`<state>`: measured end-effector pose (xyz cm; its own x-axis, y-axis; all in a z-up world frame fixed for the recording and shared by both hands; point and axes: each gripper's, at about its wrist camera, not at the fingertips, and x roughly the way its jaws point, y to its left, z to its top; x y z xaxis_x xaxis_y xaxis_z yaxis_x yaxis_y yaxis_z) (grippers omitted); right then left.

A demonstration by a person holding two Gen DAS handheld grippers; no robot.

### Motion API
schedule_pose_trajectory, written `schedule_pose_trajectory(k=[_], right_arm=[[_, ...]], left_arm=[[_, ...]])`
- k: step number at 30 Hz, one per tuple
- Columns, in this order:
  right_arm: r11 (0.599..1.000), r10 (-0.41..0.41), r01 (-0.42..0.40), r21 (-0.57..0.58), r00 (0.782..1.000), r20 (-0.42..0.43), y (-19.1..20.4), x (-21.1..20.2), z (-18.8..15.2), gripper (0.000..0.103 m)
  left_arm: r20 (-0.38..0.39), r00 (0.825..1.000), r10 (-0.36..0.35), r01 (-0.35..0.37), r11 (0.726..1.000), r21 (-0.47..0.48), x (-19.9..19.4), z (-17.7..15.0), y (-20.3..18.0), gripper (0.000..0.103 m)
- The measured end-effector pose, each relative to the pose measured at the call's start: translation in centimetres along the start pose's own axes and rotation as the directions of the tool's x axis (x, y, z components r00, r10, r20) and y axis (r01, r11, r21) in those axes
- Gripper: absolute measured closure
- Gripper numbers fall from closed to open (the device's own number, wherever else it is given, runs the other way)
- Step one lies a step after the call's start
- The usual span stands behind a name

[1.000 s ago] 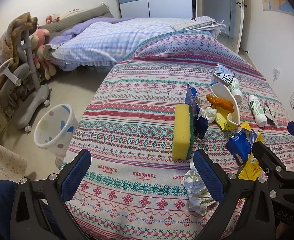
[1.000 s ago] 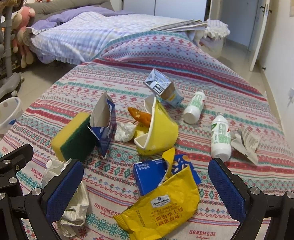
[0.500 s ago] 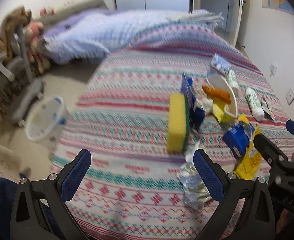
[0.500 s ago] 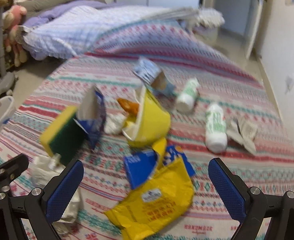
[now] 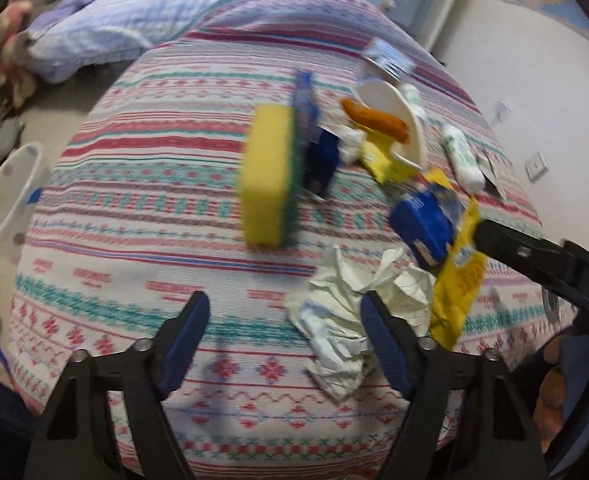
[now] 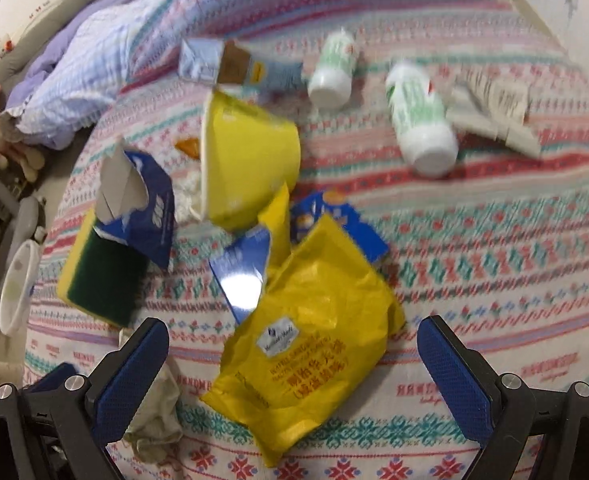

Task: Collect trash
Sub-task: 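Grasp the yellow snack bag with right gripper while left gripper grasps crumpled tissue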

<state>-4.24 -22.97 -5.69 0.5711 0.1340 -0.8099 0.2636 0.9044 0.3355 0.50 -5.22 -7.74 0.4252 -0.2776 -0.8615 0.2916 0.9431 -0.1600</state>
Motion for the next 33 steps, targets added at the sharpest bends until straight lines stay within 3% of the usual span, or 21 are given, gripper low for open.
schedule_pose_trajectory(k=[2, 4, 5, 6, 7, 9, 11, 12, 13, 21, 26, 27, 29, 31, 33], right_arm=[[0.999, 0.016, -0.013, 0.049, 0.998, -0.063, -0.7, 1.4, -0.4, 0.001], [0.995, 0.023, -0.011, 0.099, 0.993, -0.119, -1.3, 2.8, -0.8, 0.001], [0.994, 0.017, -0.003, 0.109, 0.992, -0.127, -1.4, 3.2, -0.9, 0.003], [0.995, 0.004, 0.007, 0.097, 0.993, -0.115, -1.3, 3.1, -0.9, 0.009], [0.997, -0.022, 0.028, 0.069, 0.995, -0.098, -0.9, 2.8, -0.8, 0.018], [0.998, -0.011, 0.016, 0.067, 0.997, -0.082, -0.9, 2.3, -0.7, 0.053], [0.996, 0.024, -0.017, 0.092, 0.997, -0.069, -1.4, 1.7, -0.4, 0.067], [0.995, 0.026, -0.021, 0.093, 0.998, -0.049, -1.7, 1.0, -0.2, 0.069], [0.996, 0.021, -0.019, 0.09, 0.999, -0.026, -1.8, 0.4, -0.1, 0.07], [0.997, 0.07, -0.073, 0.009, 0.982, 0.178, -1.0, -4.3, 0.6, 0.073], [0.998, 0.063, -0.059, -0.029, 0.986, 0.151, 1.3, -2.9, 0.2, 0.073], [0.998, 0.063, -0.061, -0.019, 0.988, 0.141, 1.3, -2.5, 0.2, 0.073], [0.998, 0.059, -0.059, -0.003, 0.989, 0.135, 1.1, -2.1, 0.0, 0.073], [0.999, 0.045, -0.048, 0.014, 0.987, 0.155, 0.7, -2.6, 0.2, 0.073], [0.999, 0.022, -0.027, 0.024, 0.985, 0.173, 0.7, -2.7, 0.3, 0.072]], left_arm=[[-0.037, 0.999, -0.033, 0.034, 0.999, 0.019, 0.8, -0.3, -0.8, 0.045], [-0.065, 0.995, -0.081, 0.083, 0.996, 0.014, 1.0, -0.4, -0.9, 0.072], [-0.063, 0.995, -0.079, 0.08, 0.997, 0.013, 0.8, -0.4, -0.9, 0.074], [-0.056, 0.996, -0.068, 0.069, 0.997, 0.025, 0.7, -0.3, -1.1, 0.085], [-0.054, 0.997, -0.06, 0.062, 0.997, 0.035, 0.6, -0.2, -1.1, 0.086], [-0.056, 0.996, -0.063, 0.064, 0.998, 0.026, 0.4, -0.1, -0.6, 0.093], [-0.063, 0.995, -0.082, 0.082, 0.997, 0.001, 0.0, -0.1, 0.4, 0.094], [-0.063, 0.994, -0.089, 0.089, 0.996, -0.009, -0.1, -0.2, 0.7, 0.095], [-0.064, 0.993, -0.096, 0.094, 0.995, -0.019, -0.4, -0.2, 1.2, 0.103], [-0.012, 0.989, -0.148, 0.146, 0.984, -0.101, -2.8, 0.6, 5.3, 0.103], [0.013, 0.988, -0.156, 0.156, 0.981, -0.113, -2.9, 0.7, 6.8, 0.103], [0.0, 0.983, -0.184, 0.182, 0.976, -0.119, -2.6, 0.6, 6.9, 0.102], [-0.023, 0.978, -0.208, 0.204, 0.972, -0.118, -2.0, 0.0, 6.5, 0.088], [-0.011, 0.98, -0.2, 0.199, 0.976, -0.088, -2.1, -0.5, 5.4, 0.038], [0.025, 0.972, -0.235, 0.237, 0.97, -0.057, -2.5, -0.8, 4.4, 0.029]])
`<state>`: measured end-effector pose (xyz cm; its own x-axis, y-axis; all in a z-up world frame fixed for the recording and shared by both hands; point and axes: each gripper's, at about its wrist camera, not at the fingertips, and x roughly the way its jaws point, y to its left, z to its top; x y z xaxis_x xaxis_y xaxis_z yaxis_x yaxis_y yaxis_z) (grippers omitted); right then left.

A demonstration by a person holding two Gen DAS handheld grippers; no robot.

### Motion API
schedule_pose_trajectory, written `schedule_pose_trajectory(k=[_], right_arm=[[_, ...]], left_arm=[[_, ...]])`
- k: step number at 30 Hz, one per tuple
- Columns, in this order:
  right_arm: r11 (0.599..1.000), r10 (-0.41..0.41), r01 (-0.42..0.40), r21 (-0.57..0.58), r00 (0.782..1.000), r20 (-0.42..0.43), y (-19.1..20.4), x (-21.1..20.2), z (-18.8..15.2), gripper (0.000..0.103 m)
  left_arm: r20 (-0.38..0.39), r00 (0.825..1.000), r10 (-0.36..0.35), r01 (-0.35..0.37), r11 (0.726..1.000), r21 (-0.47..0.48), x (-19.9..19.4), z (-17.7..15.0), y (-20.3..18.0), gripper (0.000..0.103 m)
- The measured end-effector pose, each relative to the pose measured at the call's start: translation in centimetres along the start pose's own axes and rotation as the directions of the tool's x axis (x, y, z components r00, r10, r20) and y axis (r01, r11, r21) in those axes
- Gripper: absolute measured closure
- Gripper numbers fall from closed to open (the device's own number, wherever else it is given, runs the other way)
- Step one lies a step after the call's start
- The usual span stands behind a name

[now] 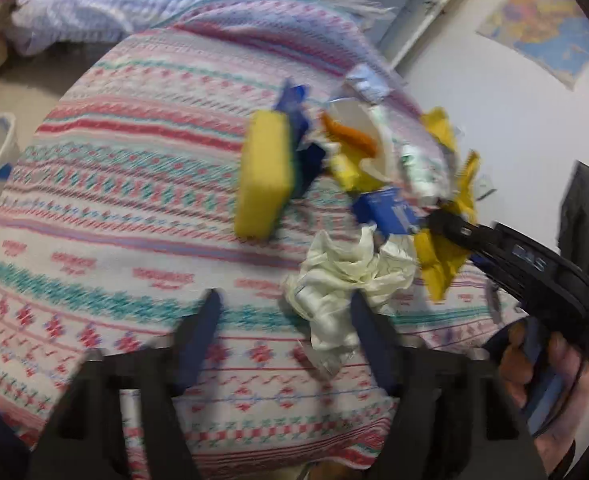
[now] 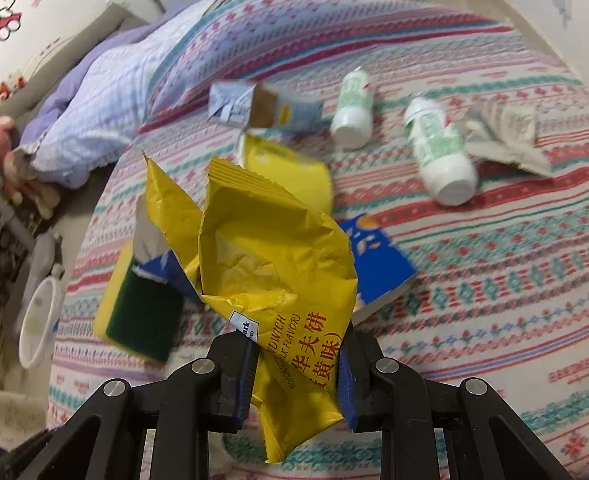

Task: Collect trash
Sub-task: 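Grasp the yellow snack bag with right gripper while left gripper grasps crumpled tissue, then carry both items to the white wastebasket and open both grippers to drop them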

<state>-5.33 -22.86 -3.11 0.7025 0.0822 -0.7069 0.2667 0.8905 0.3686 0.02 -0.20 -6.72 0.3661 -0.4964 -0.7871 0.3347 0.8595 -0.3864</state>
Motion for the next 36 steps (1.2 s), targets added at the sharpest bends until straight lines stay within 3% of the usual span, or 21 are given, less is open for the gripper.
schedule_pose_trajectory(k=[2, 3, 5, 6, 8, 9, 11, 13, 17, 22, 26, 30, 36], right_arm=[[1.0, -0.018, 0.018, 0.005, 1.0, 0.014, -0.1, -0.3, -0.1, 0.072], [1.0, -0.025, 0.025, 0.007, 1.0, 0.016, -0.1, -0.3, -0.1, 0.072], [0.999, -0.042, 0.041, 0.009, 0.999, 0.021, 0.0, -0.4, -0.2, 0.072], [0.999, -0.046, 0.046, 0.009, 0.999, 0.02, 0.0, -0.4, -0.2, 0.072], [0.998, -0.055, 0.055, 0.006, 0.998, 0.022, 0.2, -0.3, -0.3, 0.072], [0.998, -0.06, 0.06, -0.001, 0.998, 0.026, 0.3, -0.3, -0.3, 0.072], [0.996, -0.085, 0.086, -0.015, 0.996, 0.037, 0.6, -0.4, -0.2, 0.072], [0.994, -0.105, 0.106, -0.025, 0.994, 0.042, 0.7, -0.2, -0.1, 0.072], [0.994, -0.104, 0.105, -0.028, 0.994, 0.046, 1.1, -0.1, -0.1, 0.072], [0.991, -0.082, 0.089, -0.098, 0.994, 0.077, 3.5, -0.4, -0.4, 0.072], [0.988, -0.023, 0.033, -0.154, 0.997, 0.07, 6.5, 0.0, -0.7, 0.072], [0.97, 0.053, -0.044, -0.24, 0.998, 0.034, 11.2, 1.1, -1.3, 0.072], [0.913, 0.214, -0.222, -0.343, 0.975, -0.061, 20.2, 4.0, -1.4, 0.072]], left_arm=[[0.0, 1.0, -0.013, 0.013, 1.0, 0.019, 0.4, 0.0, -0.9, 0.026], [-0.001, 1.0, -0.006, 0.006, 1.0, 0.022, 0.9, 0.2, -1.2, 0.018], [-0.022, 1.0, 0.011, -0.01, 1.0, 0.025, 2.8, 0.4, -1.5, 0.017], [-0.053, 0.999, -0.001, 0.002, 1.0, 0.023, 4.1, 0.6, -1.6, 0.02], [-0.079, 0.991, -0.11, 0.11, 0.994, -0.006, 5.7, 0.7, -1.7, 0.049], [-0.085, 0.983, -0.163, 0.162, 0.987, -0.014, 5.8, 0.9, -1.9, 0.069], [-0.067, 0.986, -0.154, 0.157, 0.987, 0.033, 5.1, 0.9, -3.0, 0.081], [-0.076, 0.982, -0.171, 0.175, 0.983, 0.049, 4.8, 0.6, -3.3, 0.085], [-0.082, 0.97, -0.229, 0.227, 0.974, -0.022, 4.8, 0.5, -1.7, 0.09], [0.011, 0.97, -0.242, 0.243, 0.97, -0.019, -0.3, 1.2, 0.9, 0.091], [0.124, 0.975, -0.186, 0.188, 0.982, -0.012, -5.9, 1.7, 4.5, 0.091], [0.231, 0.972, -0.036, 0.062, 0.992, -0.106, -10.9, 4.2, 11.4, 0.09], [0.212, 0.97, 0.119, -0.043, 0.943, -0.33, -14.8, 8.1, 24.5, 0.09]])
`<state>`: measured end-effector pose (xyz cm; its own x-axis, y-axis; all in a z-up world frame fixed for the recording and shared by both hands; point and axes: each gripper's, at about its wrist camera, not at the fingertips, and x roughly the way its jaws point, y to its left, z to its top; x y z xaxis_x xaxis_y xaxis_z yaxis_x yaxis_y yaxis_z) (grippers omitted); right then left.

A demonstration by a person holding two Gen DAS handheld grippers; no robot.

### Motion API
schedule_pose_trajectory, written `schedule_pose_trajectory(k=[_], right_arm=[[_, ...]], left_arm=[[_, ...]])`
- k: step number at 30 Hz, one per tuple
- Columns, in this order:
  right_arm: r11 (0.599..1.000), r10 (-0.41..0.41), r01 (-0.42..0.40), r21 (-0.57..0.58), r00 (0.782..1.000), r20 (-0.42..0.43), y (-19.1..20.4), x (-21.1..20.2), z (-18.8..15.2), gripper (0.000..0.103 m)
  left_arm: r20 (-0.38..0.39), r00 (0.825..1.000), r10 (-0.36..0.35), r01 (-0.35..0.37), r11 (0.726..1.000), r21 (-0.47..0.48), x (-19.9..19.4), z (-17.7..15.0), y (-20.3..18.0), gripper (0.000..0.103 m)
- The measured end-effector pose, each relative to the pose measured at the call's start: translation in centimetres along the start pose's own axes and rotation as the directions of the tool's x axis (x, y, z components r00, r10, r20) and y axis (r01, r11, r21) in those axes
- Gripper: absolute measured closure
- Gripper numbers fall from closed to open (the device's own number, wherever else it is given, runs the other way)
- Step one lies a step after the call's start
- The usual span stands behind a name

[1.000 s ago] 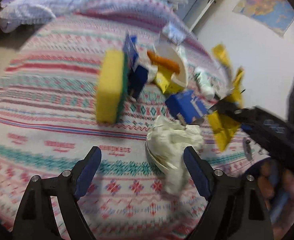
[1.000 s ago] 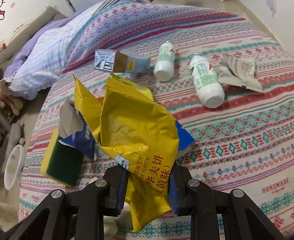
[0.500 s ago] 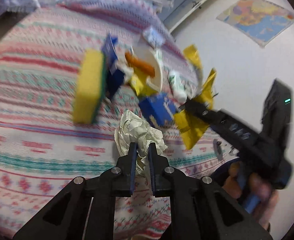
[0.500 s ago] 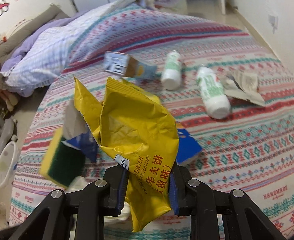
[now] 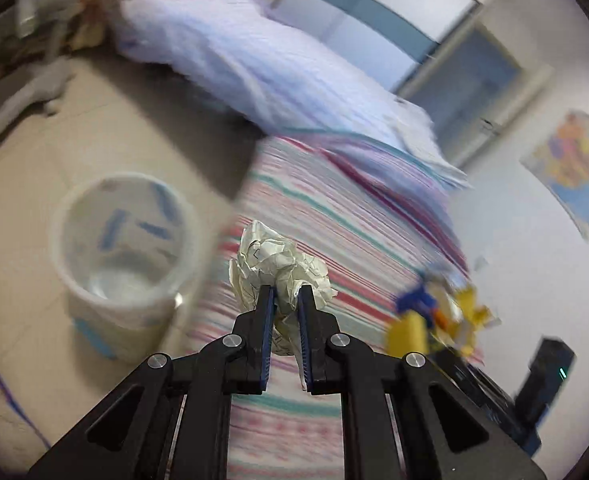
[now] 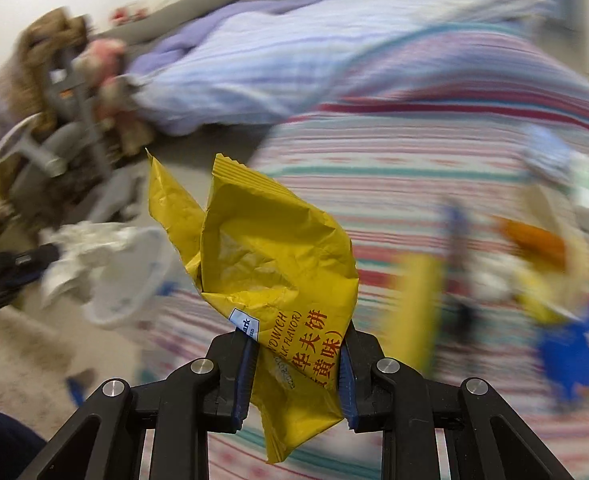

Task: Collect trash
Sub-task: 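Carry both items to the white wastebasket and open both grippers to drop them, then grasp the yellow-green sponge with left gripper while right gripper grasps white cardboard piece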

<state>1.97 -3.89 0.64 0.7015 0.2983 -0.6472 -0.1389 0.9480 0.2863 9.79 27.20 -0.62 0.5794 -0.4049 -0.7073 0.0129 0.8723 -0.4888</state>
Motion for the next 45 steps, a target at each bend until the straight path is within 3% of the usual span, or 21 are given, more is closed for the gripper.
schedule_pose_trajectory(k=[4, 7, 14, 15, 18, 22, 24, 26, 29, 34, 39, 42, 45], right_arm=[[0.993, 0.096, -0.099, -0.065, 0.994, -0.045, 5.2, 5.0, 2.1, 0.072], [0.981, 0.168, -0.176, -0.077, 0.981, -0.102, 8.9, 9.4, 3.1, 0.072], [0.969, 0.224, -0.24, -0.063, 0.955, -0.195, 14.8, 17.9, 4.2, 0.069], [0.969, 0.224, -0.241, -0.061, 0.954, -0.201, 15.0, 18.4, 4.3, 0.069], [0.969, 0.227, -0.242, -0.047, 0.949, -0.217, 15.3, 20.6, 4.7, 0.067], [0.968, 0.24, -0.249, -0.016, 0.947, -0.214, 15.3, 22.0, 5.0, 0.066], [0.966, 0.246, -0.257, -0.023, 0.945, -0.214, 16.0, 22.9, 5.3, 0.047], [0.965, 0.246, -0.26, -0.033, 0.943, -0.224, 16.7, 23.4, 5.3, 0.035], [0.964, 0.248, -0.263, -0.039, 0.942, -0.227, 16.5, 23.0, 5.0, 0.03], [0.967, 0.233, -0.25, -0.046, 0.946, -0.225, 14.6, 21.9, 4.6, 0.028], [0.962, 0.262, -0.273, -0.026, 0.942, -0.207, 11.8, 18.7, 4.9, 0.027], [0.961, 0.262, -0.274, -0.036, 0.946, -0.19, 9.8, 16.1, 5.0, 0.025], [0.966, 0.237, -0.25, -0.061, 0.957, -0.167, 7.3, 12.6, 5.2, 0.025]], left_arm=[[-0.05, 0.994, 0.097, -0.103, 0.987, -0.124, 2.2, 3.7, 6.9, 0.09], [-0.107, 0.985, 0.136, -0.157, 0.962, -0.223, 3.7, 4.4, 10.5, 0.09], [-0.104, 0.98, 0.167, -0.193, 0.925, -0.327, 6.1, 5.6, 12.7, 0.086], [-0.101, 0.978, 0.184, -0.208, 0.914, -0.349, 6.4, 5.8, 13.0, 0.078], [-0.094, 0.975, 0.202, -0.223, 0.889, -0.4, 6.4, 6.2, 13.8, 0.039], [-0.071, 0.976, 0.204, -0.214, 0.883, -0.417, 5.4, 6.0, 14.6, 0.035], [-0.063, 0.978, 0.197, -0.204, 0.87, -0.45, 4.9, 5.8, 15.3, 0.034], [-0.048, 0.979, 0.196, -0.194, 0.85, -0.49, 4.5, 5.6, 16.1, 0.03], [-0.028, 0.977, 0.21, -0.192, 0.823, -0.534, 3.9, 5.4, 17.0, 0.02], [-0.01, 0.982, 0.187, -0.163, 0.828, -0.536, 3.6, 5.3, 16.5, 0.014], [-0.02, 0.983, 0.184, -0.17, 0.859, -0.482, 3.7, 5.5, 14.3, 0.014], [-0.022, 0.98, 0.197, -0.19, 0.896, -0.402, 4.0, 5.6, 11.4, 0.014], [-0.011, 0.986, 0.163, -0.159, 0.942, -0.296, 4.4, 5.7, 7.5, 0.014]])
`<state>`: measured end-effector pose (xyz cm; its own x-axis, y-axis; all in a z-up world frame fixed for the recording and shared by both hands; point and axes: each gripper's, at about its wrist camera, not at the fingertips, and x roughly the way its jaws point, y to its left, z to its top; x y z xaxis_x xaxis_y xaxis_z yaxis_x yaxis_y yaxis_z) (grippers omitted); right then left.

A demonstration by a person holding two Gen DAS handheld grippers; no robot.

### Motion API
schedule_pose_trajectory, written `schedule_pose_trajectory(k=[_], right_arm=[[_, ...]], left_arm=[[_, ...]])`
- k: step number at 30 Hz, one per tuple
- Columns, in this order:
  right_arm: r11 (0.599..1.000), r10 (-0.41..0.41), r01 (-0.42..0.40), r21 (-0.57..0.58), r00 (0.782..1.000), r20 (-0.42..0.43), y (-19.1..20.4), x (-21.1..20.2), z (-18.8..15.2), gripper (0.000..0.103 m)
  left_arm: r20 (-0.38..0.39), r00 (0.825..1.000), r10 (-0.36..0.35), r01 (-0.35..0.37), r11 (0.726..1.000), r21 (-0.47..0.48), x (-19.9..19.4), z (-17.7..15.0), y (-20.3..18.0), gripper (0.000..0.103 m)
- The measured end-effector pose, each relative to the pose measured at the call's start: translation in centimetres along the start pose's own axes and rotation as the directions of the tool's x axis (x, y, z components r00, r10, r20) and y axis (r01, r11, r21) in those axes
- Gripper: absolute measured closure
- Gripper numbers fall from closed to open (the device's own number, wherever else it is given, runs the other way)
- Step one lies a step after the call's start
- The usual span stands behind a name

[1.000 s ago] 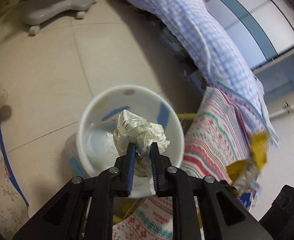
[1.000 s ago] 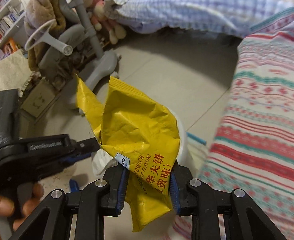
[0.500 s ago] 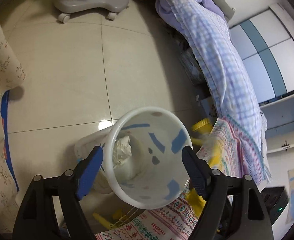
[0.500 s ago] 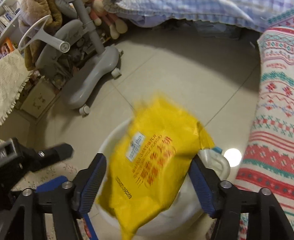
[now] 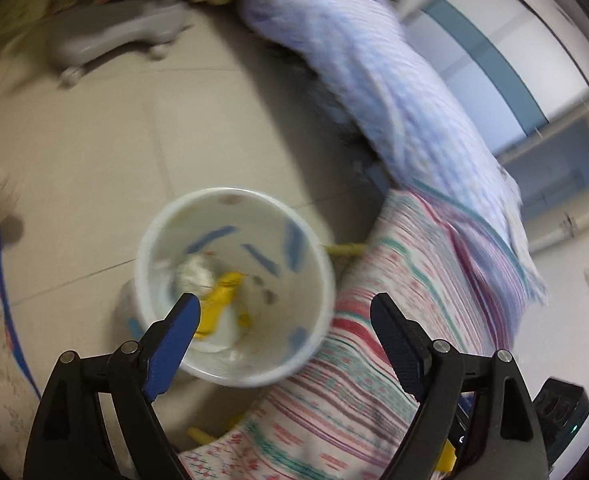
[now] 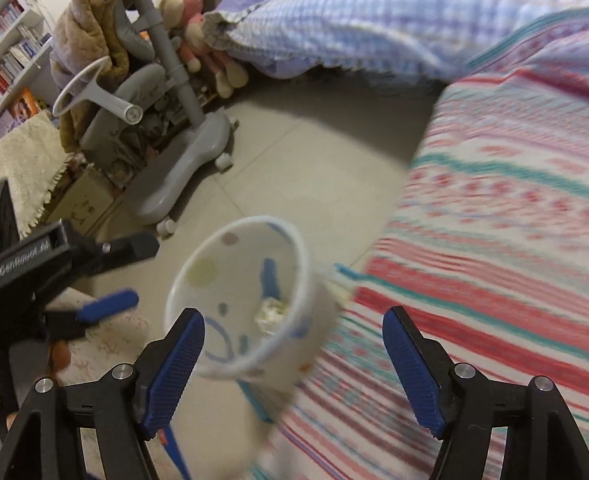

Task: Collect trash
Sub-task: 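Grasp the yellow-green sponge with left gripper while right gripper grasps white cardboard piece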

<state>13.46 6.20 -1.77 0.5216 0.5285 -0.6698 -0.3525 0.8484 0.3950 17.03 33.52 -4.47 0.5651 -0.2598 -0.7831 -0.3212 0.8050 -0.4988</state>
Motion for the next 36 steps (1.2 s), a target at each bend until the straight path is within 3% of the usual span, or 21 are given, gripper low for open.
schedule_pose_trajectory(k=[3, 7, 11, 15, 17, 21, 24, 26, 29, 32, 33, 34, 35, 36], right_arm=[[0.999, -0.046, 0.047, -0.02, 0.998, 0.044, -2.1, -5.2, -0.6, 0.024], [0.992, -0.124, 0.122, 0.021, 0.986, 0.113, -5.9, -12.1, -0.8, 0.018], [0.969, -0.244, 0.231, 0.091, 0.955, 0.169, -10.0, -18.1, -1.3, 0.015], [0.923, -0.361, 0.326, 0.204, 0.916, 0.173, -14.9, -21.6, -3.3, 0.013], [0.884, -0.414, 0.36, 0.298, 0.899, 0.142, -18.1, -22.0, -5.2, 0.013], [0.812, -0.416, 0.37, 0.451, 0.909, 0.002, -22.7, -21.4, -8.4, 0.013], [0.78, -0.388, 0.358, 0.514, 0.92, -0.053, -24.6, -21.1, -9.4, 0.013], [0.761, -0.379, 0.358, 0.54, 0.922, -0.078, -25.4, -21.1, -9.9, 0.013], [0.753, -0.379, 0.376, 0.54, 0.919, -0.112, -26.0, -21.1, -10.4, 0.013], [0.765, -0.352, 0.364, 0.531, 0.927, -0.128, -26.2, -20.9, -10.7, 0.013], [0.766, -0.345, 0.359, 0.533, 0.929, -0.13, -26.3, -20.8, -10.8, 0.013], [0.765, -0.335, 0.355, 0.537, 0.932, -0.138, -26.4, -20.6, -11.0, 0.013], [0.763, -0.322, 0.348, 0.545, 0.935, -0.146, -26.7, -20.5, -11.7, 0.013], [0.758, -0.302, 0.335, 0.559, 0.941, -0.155, -26.9, -20.2, -12.3, 0.013]], left_arm=[[0.018, 1.0, 0.008, -0.01, 0.993, 0.115, -0.3, -1.7, -4.1, 0.014], [0.0, 0.999, -0.052, 0.05, 0.961, 0.272, -0.3, -5.0, -9.9, 0.014], [-0.08, 0.988, -0.134, 0.154, 0.912, 0.381, 0.5, -9.3, -15.2, 0.014], [-0.115, 0.981, -0.156, 0.192, 0.864, 0.465, 0.9, -13.0, -19.6, 0.014], [-0.119, 0.98, -0.159, 0.198, 0.835, 0.514, 1.1, -14.8, -21.8, 0.014], [-0.15, 0.98, -0.13, 0.194, 0.783, 0.592, 2.3, -18.4, -25.0, 0.014], [-0.178, 0.98, -0.088, 0.184, 0.738, 0.65, 3.9, -21.3, -26.9, 0.014], [-0.169, 0.985, -0.029, 0.141, 0.703, 0.697, 5.1, -23.0, -27.7, 0.015], [-0.164, 0.986, 0.028, 0.101, 0.682, 0.724, 6.4, -24.1, -28.0, 0.018], [-0.17, 0.983, 0.068, 0.082, 0.668, 0.739, 7.0, -24.6, -27.7, 0.026], [-0.168, 0.981, 0.091, 0.067, 0.659, 0.749, 7.4, -24.8, -27.6, 0.039], [-0.173, 0.979, 0.108, 0.062, 0.65, 0.757, 7.7, -24.9, -27.4, 0.063], [-0.183, 0.976, 0.117, 0.064, 0.648, 0.758, 8.0, -25.1, -27.3, 0.074], [-0.201, 0.973, 0.115, 0.077, 0.656, 0.751, 8.2, -25.0, -27.1, 0.073]])
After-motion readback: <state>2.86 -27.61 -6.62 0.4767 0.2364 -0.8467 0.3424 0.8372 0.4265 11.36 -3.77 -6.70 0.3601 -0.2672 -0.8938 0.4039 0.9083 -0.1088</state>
